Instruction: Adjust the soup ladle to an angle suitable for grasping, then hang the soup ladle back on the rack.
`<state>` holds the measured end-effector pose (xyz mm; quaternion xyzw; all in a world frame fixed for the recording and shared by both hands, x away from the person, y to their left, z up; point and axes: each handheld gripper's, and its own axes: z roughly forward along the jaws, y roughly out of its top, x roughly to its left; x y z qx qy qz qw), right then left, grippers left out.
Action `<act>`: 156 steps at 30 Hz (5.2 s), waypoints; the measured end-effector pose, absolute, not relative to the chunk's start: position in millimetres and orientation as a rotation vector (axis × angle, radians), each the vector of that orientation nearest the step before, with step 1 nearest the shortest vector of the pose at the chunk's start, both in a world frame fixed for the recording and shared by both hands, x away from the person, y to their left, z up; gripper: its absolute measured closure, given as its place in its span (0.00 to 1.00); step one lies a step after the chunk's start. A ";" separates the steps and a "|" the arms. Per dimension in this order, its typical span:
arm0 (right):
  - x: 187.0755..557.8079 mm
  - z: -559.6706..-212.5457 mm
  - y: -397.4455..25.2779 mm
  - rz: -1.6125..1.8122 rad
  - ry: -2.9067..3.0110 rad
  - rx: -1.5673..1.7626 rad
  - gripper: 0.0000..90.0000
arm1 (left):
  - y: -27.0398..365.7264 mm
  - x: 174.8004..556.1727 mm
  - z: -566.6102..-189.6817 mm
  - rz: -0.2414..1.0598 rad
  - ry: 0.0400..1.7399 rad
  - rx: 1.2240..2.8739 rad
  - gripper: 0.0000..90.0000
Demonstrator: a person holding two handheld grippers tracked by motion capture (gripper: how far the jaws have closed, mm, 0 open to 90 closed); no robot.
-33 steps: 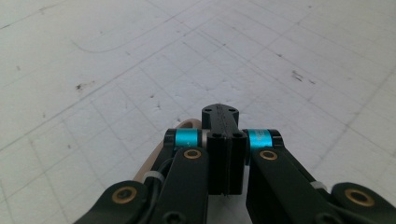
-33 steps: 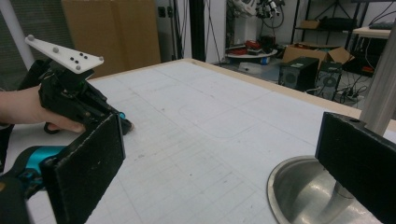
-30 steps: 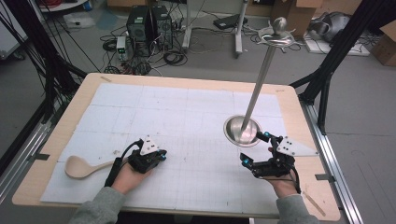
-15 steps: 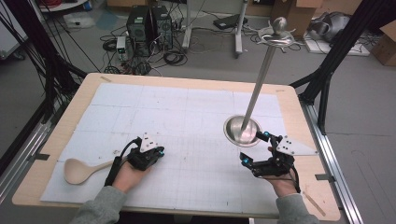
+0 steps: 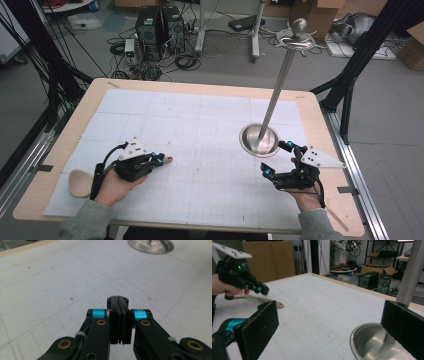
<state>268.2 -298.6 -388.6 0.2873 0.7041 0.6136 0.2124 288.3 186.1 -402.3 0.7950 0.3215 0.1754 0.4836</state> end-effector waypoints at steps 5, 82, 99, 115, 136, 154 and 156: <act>266.8 -389.8 -300.9 1.691 1.957 0.808 0.00 | 210.2 278.4 -397.9 0.427 0.650 1.949 0.93; 257.2 -395.6 -306.9 1.641 1.991 0.838 0.00 | 290.2 308.1 -414.7 0.137 0.468 2.710 0.74; 257.5 -395.9 -308.0 1.644 1.989 0.842 0.00 | 295.1 307.9 -407.9 0.164 0.500 2.637 0.85; 256.7 -394.8 -307.8 1.646 1.985 0.836 0.00 | 278.5 303.1 -385.4 0.200 0.485 2.460 0.85; 256.5 -393.2 -310.7 1.663 1.970 0.833 0.00 | 220.6 312.0 -360.9 0.243 0.478 2.242 0.85; 256.0 -392.0 -312.3 1.679 1.955 0.831 0.00 | 145.6 329.2 -323.5 0.313 0.449 2.142 0.85; 255.3 -391.8 -312.3 1.682 1.956 0.840 0.00 | 140.9 333.0 -318.3 0.324 0.456 2.118 0.85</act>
